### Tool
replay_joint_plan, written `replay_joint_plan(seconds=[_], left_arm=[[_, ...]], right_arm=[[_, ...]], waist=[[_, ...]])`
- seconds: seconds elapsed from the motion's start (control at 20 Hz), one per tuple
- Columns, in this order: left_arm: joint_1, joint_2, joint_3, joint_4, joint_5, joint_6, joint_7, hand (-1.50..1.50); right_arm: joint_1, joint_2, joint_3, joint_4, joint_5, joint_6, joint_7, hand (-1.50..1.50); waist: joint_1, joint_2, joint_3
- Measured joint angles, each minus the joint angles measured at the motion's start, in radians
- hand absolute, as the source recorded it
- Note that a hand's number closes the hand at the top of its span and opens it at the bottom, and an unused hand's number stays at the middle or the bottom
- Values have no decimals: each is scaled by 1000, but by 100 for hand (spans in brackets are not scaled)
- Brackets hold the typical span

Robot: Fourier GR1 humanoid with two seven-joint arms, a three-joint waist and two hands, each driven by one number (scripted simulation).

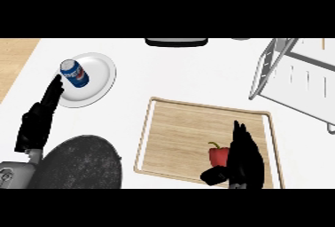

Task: Pick the bell pepper from the tray and place it in the tiered basket

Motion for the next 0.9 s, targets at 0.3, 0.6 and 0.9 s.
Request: replay_joint_plan(seconds=[0.3,0.6,0.9], left_arm=[[-10,-26,7,4,-22,1,8,0],[-8,-44,20,27,-37,-13,-8,0],[-11,-47,46,21,-44,-36,1,0]], right_arm=[[-28,1,-24,87,-69,-28,-21,150],[-62,-7,2,152,-76,12,-69,150],[-84,-4,34,167,-91,-14,-72,150]], waist=[[-2,0,0],[-5,-5,-5],[-6,-3,-3]])
